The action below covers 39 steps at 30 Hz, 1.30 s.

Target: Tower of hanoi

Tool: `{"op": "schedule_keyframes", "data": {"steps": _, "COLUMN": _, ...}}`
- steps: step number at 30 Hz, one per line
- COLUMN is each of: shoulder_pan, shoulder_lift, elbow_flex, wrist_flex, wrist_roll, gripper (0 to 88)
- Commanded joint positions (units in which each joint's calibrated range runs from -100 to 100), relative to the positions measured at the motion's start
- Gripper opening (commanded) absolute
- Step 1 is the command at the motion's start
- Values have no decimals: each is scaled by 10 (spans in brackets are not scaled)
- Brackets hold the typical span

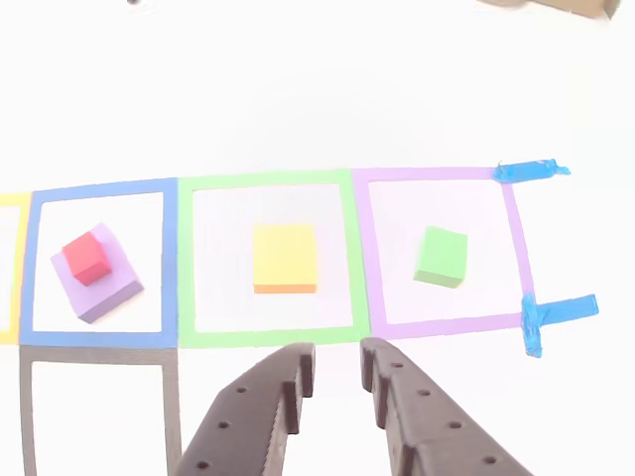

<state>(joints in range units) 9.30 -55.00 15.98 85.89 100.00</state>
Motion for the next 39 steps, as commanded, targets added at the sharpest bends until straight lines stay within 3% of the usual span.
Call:
{"op": "schedule_keyframes", "data": {"steps": 1, "shoulder_pan": -71, "shoulder_lift": -15, "elbow_flex": -84, "wrist_flex": 49, "wrist_roll": 0, "gripper": 8}}
{"op": "schedule_keyframes", "data": {"steps": 12, "shoulder_pan": -206, "shoulder_lift": -26, "elbow_flex": -131, "wrist_flex": 90, "wrist_roll": 0, "gripper": 8}}
{"op": "schedule_keyframes", "data": {"steps": 19, "shoulder_pan": -228, "shoulder_lift": -45, "elbow_flex": 10, "wrist_flex": 26, "wrist_roll": 0, "gripper": 9}}
{"op": "schedule_keyframes", "data": {"steps": 26, "shoulder_pan": -230, "shoulder_lift": -64, "elbow_flex": 253, "wrist_flex": -210, "wrist_roll": 0, "gripper": 120}}
{"op": "schedule_keyframes", "data": {"steps": 31, "shoulder_pan": -236, "shoulder_lift": -61, "elbow_flex": 453, "wrist_flex": -478, "wrist_roll": 0, "gripper": 234}}
{"op": "schedule_keyframes", "data": {"steps": 34, "shoulder_pan": -246, "shoulder_lift": -52, "elbow_flex": 557, "wrist_flex": -645, "wrist_roll": 0, "gripper": 264}}
{"op": "schedule_keyframes", "data": {"steps": 39, "shoulder_pan": -270, "shoulder_lift": -26, "elbow_flex": 651, "wrist_flex": -797, "wrist_roll": 0, "gripper": 280}}
